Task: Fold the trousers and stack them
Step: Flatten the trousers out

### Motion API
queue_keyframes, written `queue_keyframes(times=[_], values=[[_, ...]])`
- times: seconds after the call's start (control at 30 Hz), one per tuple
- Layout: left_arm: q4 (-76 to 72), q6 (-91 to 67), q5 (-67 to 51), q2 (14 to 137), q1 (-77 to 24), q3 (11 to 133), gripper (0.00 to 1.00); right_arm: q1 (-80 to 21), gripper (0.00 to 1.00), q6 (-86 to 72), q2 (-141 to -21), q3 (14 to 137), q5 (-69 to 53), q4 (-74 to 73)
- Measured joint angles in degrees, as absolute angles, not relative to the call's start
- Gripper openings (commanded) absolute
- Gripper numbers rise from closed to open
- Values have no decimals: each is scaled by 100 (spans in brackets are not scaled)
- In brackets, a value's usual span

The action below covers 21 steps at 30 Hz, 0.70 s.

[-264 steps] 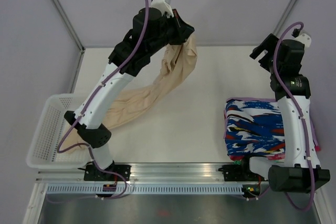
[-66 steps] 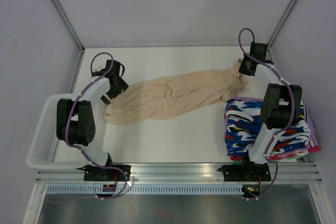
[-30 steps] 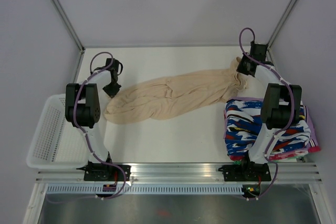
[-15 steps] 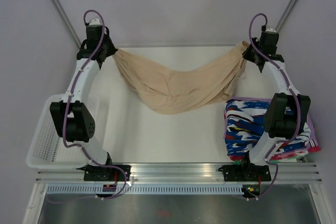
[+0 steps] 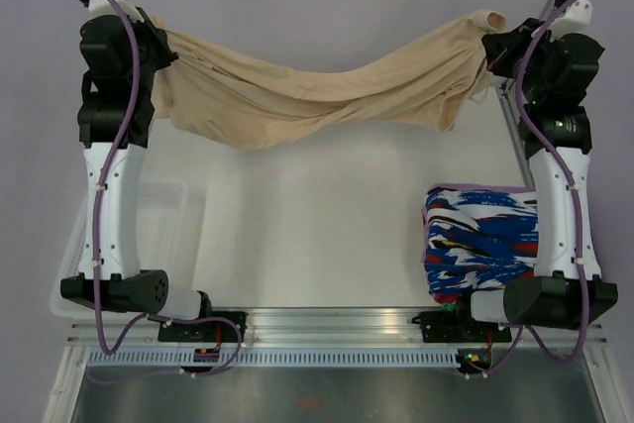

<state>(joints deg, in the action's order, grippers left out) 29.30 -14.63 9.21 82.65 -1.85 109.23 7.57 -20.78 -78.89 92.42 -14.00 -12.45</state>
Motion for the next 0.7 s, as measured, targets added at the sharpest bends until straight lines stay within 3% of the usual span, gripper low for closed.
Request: queue_keyframes(times=[0.27,0.53,0.7], values=[[3210,-1490,1157,7959,-185,10619,2,757,0,-1984,-7754,8825,-1431,-1533],[3568,-2067,1190,9052,-185,9647,2,768,0,-1933,-9349,7467,-1577,-1623],[3542,-2327,1188,9564,-183,8847,2,770,0,-1922,-10138,7397,-1693,-1411]])
